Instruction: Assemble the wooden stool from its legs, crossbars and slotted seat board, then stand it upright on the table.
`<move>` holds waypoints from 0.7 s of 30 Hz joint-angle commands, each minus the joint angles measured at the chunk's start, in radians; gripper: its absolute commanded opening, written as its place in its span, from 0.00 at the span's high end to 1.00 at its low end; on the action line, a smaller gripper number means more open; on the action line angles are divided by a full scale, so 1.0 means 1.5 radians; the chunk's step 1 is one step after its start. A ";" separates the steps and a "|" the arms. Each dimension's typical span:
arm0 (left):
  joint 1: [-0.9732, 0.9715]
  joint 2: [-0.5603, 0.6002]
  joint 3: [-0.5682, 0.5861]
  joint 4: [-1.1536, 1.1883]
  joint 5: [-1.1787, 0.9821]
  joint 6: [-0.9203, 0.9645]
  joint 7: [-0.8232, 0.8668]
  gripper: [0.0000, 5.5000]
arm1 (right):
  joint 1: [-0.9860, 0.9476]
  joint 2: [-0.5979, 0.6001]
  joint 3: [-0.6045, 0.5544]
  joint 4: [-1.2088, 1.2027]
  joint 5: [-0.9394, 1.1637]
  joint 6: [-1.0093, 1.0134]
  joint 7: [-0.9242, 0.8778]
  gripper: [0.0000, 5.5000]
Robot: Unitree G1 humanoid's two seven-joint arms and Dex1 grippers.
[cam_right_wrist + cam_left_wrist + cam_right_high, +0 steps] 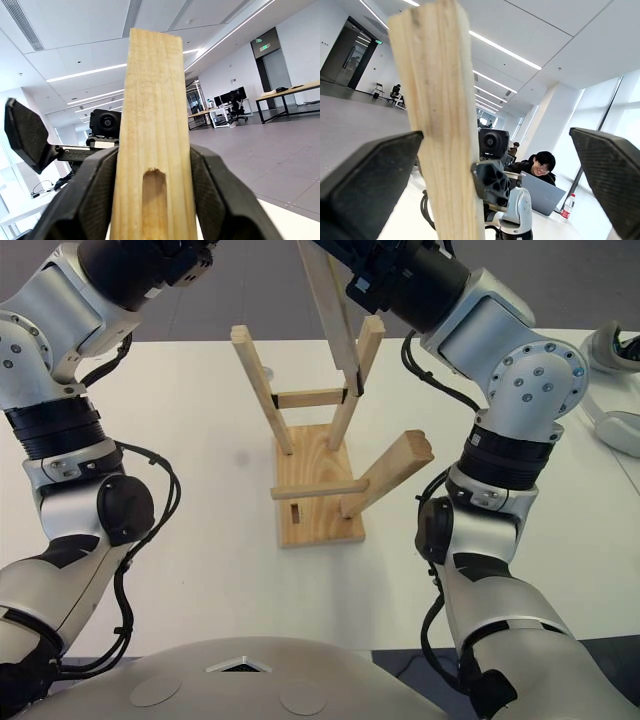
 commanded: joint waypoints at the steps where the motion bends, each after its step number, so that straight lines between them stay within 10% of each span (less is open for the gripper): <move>1: 0.010 0.006 -0.011 0.005 -0.018 0.007 -0.003 0.02 | 0.019 -0.002 0.008 -0.025 0.084 0.053 0.002 0.62; 21: 0.046 0.037 -0.039 0.048 -0.044 0.065 -0.022 0.02 | 0.091 -0.124 0.059 0.000 0.109 0.136 0.052 0.62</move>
